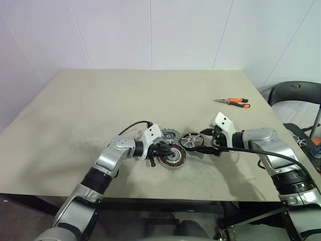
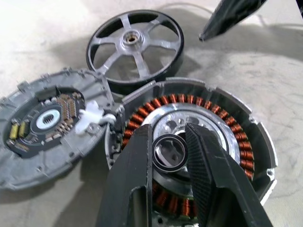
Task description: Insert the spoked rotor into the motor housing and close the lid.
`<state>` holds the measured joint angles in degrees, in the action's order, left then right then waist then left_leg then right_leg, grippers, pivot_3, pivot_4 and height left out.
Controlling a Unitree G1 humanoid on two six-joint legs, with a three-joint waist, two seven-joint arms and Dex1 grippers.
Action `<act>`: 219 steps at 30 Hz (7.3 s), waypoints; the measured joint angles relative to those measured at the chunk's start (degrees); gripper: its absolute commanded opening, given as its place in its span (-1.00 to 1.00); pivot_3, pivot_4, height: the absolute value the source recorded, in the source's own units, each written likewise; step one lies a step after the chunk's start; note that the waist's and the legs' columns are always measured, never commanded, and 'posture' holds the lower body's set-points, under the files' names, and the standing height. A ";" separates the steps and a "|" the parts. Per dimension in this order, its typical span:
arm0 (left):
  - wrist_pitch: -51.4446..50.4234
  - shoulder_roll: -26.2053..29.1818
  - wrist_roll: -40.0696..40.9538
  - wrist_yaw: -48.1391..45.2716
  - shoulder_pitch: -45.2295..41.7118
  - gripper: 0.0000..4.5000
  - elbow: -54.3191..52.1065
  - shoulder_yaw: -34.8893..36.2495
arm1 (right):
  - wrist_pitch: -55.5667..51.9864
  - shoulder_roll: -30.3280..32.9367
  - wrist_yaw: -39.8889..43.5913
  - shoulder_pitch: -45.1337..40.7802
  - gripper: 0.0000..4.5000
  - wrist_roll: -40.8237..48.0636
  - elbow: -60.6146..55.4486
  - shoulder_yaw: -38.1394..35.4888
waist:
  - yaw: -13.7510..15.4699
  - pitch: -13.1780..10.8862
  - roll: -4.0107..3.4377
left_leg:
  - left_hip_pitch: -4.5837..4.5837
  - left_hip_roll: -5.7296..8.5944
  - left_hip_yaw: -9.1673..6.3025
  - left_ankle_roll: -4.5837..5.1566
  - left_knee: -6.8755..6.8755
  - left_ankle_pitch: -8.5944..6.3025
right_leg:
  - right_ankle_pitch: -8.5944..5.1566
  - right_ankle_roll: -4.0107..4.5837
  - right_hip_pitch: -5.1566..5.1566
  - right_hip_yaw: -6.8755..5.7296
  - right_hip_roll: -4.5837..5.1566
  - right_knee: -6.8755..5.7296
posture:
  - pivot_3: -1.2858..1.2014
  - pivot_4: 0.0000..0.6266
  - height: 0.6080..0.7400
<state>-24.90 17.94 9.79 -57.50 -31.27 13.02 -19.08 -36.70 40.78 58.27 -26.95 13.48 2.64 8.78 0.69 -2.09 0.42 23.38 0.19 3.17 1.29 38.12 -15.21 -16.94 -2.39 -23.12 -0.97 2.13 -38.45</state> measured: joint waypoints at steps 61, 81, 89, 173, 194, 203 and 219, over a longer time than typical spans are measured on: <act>-17.40 5.59 14.82 6.99 -4.39 0.32 -9.77 20.99 | -2.17 -1.61 3.55 -2.35 1.00 3.14 -2.21 1.13 | -0.32 0.01 -0.01 | -0.01 0.01 0.01 0.00 0.08 0.00 | 0.03 -0.06 -0.04 0.00 -0.02 -0.25 | 0.03 -1.00 1.00; -21.77 6.92 20.92 17.80 4.81 0.34 -16.99 27.37 | -5.43 -6.02 4.13 -4.80 -0.50 6.84 -7.81 5.49 | -0.15 0.06 0.08 | -0.05 0.13 0.00 -0.05 0.10 0.01 | 0.03 -0.04 -0.07 0.00 0.15 -0.43 | 0.03 -1.00 1.00; -22.03 7.64 20.93 19.04 6.94 0.34 -17.27 27.32 | -2.81 -9.96 -2.16 -1.46 -0.65 2.66 -3.13 7.00 | -0.41 0.07 0.09 | -0.07 0.14 0.01 -0.07 0.11 0.03 | 0.02 -0.03 -0.09 0.00 0.15 -0.50 | 0.03 -1.00 1.00; -17.82 5.87 18.90 21.87 8.57 0.34 -14.98 24.44 | -8.93 -17.84 -3.44 -0.37 -0.65 11.10 1.72 1.18 | -1.52 0.11 0.12 | 0.00 0.16 0.09 -0.03 -0.45 -0.04 | 0.03 -0.05 -0.18 -0.06 0.30 0.10 | 0.03 -1.00 1.00; -16.92 5.50 18.32 21.99 8.65 0.34 -14.05 24.35 | -12.60 -19.52 -5.22 -0.67 -0.65 15.24 1.45 -4.16 | -1.50 0.14 0.14 | -0.01 0.16 0.09 -0.04 -0.50 -0.05 | 0.04 -0.05 -0.14 -0.07 0.31 0.19 | 0.03 -1.00 1.00; -16.82 6.19 18.27 21.41 8.35 0.34 -13.08 24.40 | 7.70 -12.74 -4.39 1.12 -0.65 -1.96 1.77 11.89 | -1.56 0.47 0.21 | -0.51 0.17 0.09 -0.13 -0.51 -0.10 | -0.05 0.10 0.40 -0.06 0.31 0.26 | 0.03 -1.00 1.00; -17.51 5.68 19.50 21.15 8.37 0.34 -13.31 24.56 | -17.73 -16.11 -4.79 -5.46 -0.65 21.28 -3.21 -8.27 | -1.47 0.44 0.19 | -0.26 0.16 0.14 -0.10 -0.98 0.00 | 0.03 -0.03 -0.08 -0.08 0.35 0.34 | 0.03 -1.00 1.00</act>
<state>-42.40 23.62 29.29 -36.35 -22.90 -0.29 5.48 -54.44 24.67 53.48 -32.41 34.76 -0.56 0.50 -0.78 -1.65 0.61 23.12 0.36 3.31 1.19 37.14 -15.21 -16.91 -2.42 -23.20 -1.04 2.48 -38.12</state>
